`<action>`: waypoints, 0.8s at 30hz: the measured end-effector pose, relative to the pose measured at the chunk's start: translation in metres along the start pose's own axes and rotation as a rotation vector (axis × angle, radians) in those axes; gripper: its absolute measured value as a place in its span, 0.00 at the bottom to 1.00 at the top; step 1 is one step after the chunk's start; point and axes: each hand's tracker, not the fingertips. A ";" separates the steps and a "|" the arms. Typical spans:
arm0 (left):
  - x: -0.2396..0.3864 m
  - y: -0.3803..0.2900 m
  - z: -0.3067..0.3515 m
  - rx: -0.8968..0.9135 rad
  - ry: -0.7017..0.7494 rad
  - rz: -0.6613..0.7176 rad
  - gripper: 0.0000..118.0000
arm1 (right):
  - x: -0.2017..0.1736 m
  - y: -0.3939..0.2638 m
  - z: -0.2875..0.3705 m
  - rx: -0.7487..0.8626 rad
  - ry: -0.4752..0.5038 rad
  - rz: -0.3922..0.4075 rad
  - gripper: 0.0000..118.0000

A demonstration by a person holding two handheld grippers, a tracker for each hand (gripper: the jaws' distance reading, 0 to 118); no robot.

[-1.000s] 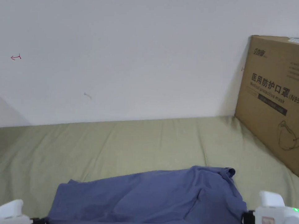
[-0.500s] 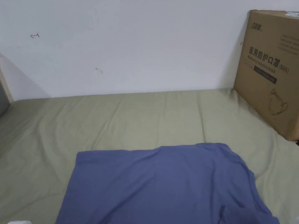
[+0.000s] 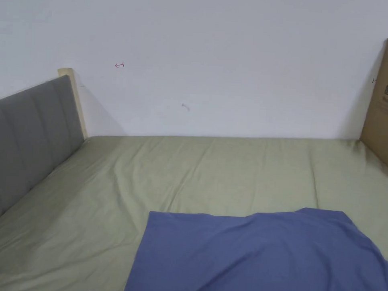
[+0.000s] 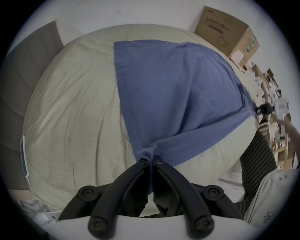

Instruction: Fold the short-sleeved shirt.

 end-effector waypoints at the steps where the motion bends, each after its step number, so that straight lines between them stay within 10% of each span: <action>1: 0.002 0.000 -0.002 -0.007 0.005 -0.020 0.02 | 0.000 0.001 0.000 -0.010 0.000 0.005 0.02; 6: 0.011 0.003 -0.009 -0.062 0.053 -0.101 0.14 | -0.008 0.005 0.008 -0.061 0.003 -0.034 0.09; 8: 0.008 0.001 -0.014 -0.089 0.073 -0.097 0.39 | -0.009 0.003 0.010 -0.065 -0.002 -0.052 0.42; 10: 0.003 -0.005 -0.015 -0.109 0.061 -0.061 0.90 | -0.008 -0.001 0.009 -0.092 -0.012 -0.101 0.86; 17: -0.019 -0.026 0.016 -0.038 -0.263 0.237 0.89 | -0.026 -0.020 0.038 0.019 0.020 -0.146 0.89; 24: 0.031 -0.011 0.105 0.657 -0.085 0.260 0.87 | -0.091 -0.023 0.119 0.662 0.087 -0.075 0.88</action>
